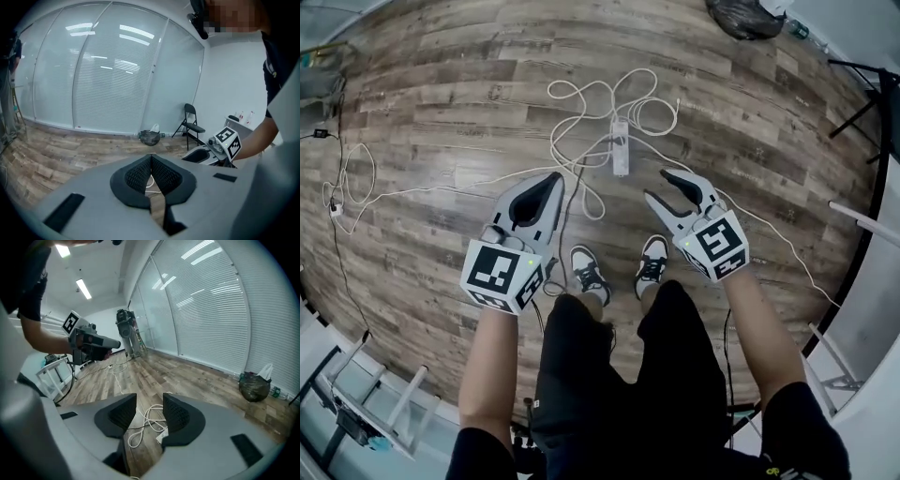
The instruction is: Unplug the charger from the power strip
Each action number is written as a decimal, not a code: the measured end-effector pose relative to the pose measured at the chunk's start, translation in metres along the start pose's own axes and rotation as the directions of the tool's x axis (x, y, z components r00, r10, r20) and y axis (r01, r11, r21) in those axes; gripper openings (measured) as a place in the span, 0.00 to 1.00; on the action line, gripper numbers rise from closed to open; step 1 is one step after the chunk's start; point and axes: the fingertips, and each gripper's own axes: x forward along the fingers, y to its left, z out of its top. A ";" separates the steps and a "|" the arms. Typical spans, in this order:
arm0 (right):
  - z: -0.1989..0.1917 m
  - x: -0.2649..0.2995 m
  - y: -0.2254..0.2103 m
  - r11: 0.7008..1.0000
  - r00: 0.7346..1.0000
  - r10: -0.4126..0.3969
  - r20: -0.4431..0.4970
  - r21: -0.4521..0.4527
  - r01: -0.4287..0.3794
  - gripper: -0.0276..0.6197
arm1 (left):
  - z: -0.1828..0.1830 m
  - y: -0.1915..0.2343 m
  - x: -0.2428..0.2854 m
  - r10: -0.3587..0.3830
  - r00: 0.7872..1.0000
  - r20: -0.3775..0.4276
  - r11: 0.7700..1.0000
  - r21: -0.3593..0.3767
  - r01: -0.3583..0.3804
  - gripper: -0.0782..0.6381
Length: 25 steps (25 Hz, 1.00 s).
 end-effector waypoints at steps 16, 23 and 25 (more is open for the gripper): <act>-0.284 0.217 -0.054 0.950 0.950 0.183 -0.254 -0.203 -0.237 0.37 | -0.283 0.082 0.237 -0.192 0.967 -0.166 0.976 0.072 0.206 0.14; -0.332 0.264 -0.064 0.907 0.929 0.240 -0.281 -0.276 -0.318 0.37 | -0.356 0.096 0.316 -0.271 0.932 -0.241 0.956 0.047 0.291 0.14; -0.341 0.273 -0.066 0.889 0.926 0.237 -0.293 -0.319 -0.329 0.37 | -0.370 0.098 0.334 -0.281 0.925 -0.257 0.951 0.056 0.304 0.14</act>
